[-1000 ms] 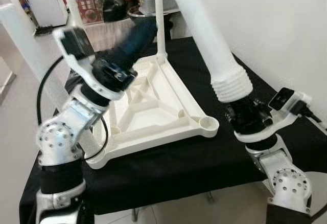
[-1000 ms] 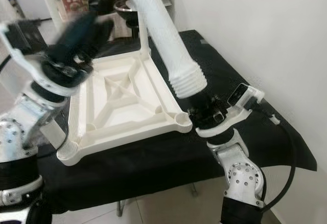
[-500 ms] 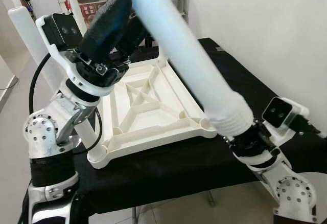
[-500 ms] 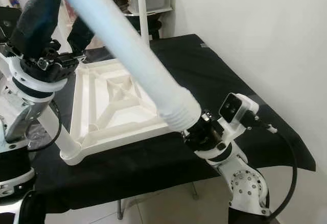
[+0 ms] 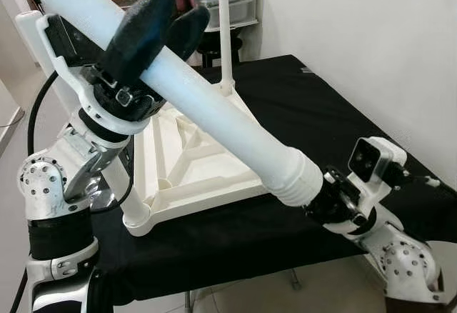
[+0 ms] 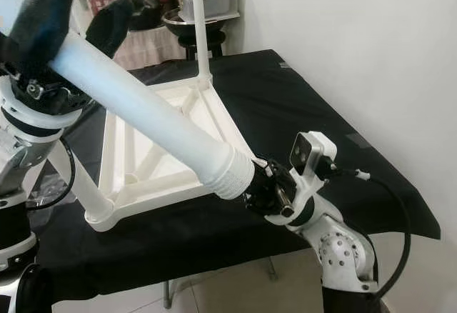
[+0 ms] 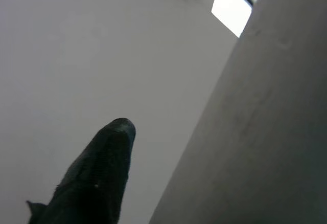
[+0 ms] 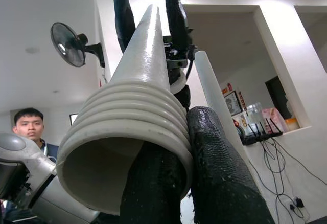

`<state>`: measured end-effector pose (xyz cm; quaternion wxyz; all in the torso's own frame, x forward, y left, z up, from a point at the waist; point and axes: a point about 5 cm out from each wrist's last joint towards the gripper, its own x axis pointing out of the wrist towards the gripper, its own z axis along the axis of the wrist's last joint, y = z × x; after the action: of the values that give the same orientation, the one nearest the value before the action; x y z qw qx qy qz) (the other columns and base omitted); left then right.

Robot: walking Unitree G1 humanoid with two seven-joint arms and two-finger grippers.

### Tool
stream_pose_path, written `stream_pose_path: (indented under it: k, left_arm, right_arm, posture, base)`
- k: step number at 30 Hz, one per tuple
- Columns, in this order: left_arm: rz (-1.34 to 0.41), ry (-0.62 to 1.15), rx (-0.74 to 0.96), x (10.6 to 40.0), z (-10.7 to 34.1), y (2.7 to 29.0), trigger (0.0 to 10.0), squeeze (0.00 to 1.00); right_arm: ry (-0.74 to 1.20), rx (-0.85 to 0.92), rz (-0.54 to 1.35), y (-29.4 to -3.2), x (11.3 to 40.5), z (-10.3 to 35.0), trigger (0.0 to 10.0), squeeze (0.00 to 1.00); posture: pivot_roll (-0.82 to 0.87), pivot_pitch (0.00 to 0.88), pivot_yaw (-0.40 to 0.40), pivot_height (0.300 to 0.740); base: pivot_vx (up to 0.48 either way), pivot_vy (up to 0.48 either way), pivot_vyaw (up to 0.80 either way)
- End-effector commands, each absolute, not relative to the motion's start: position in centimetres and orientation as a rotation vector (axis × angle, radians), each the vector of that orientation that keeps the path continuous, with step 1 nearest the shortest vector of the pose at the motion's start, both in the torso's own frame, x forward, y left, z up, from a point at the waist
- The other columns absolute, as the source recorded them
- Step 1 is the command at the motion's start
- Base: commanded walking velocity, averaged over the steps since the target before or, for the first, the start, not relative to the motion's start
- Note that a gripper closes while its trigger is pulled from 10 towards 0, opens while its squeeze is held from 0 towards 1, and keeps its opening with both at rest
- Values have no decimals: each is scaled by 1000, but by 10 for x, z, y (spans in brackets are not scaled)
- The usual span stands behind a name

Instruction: Building children table

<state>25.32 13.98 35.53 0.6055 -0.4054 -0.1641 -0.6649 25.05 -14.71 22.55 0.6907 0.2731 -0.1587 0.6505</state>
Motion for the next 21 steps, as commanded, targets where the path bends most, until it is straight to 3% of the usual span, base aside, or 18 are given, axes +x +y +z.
stream_pose_path:
  k: [1, 13, 14, 20, 21]
  left_arm:
    - [-1570, -358, -894, 247, 358, 137, 0, 0]
    - [-1549, -404, -822, 241, 373, 152, 0, 0]
    - [-1541, -423, -820, 241, 377, 155, 0, 0]
    - [-1528, -457, -822, 241, 384, 160, 0, 0]
    - [-1497, -522, -808, 241, 399, 172, 0, 0]
  right_arm:
    - [-336, 585, 1494, -142, 250, 227, 10000, 0]
    - [-339, 607, 1404, -141, 266, 228, 10000, 0]
    - [-335, 632, 1369, -141, 271, 228, 10000, 1000]
    - [-342, 669, 1326, -143, 276, 229, 10000, 1000]
    - [-331, 690, 1304, -145, 275, 223, 10000, 1000]
  posture:
    - [-40, 29, 64, 740]
    - [-29, 22, 47, 740]
    - [-28, 21, 46, 740]
    - [-27, 19, 40, 740]
    - [-26, 19, 35, 740]
  base:
    - [0, 0, 0]
    - [0, 0, 0]
    - [0, 0, 0]
    - [0, 0, 0]
    - [0, 0, 0]
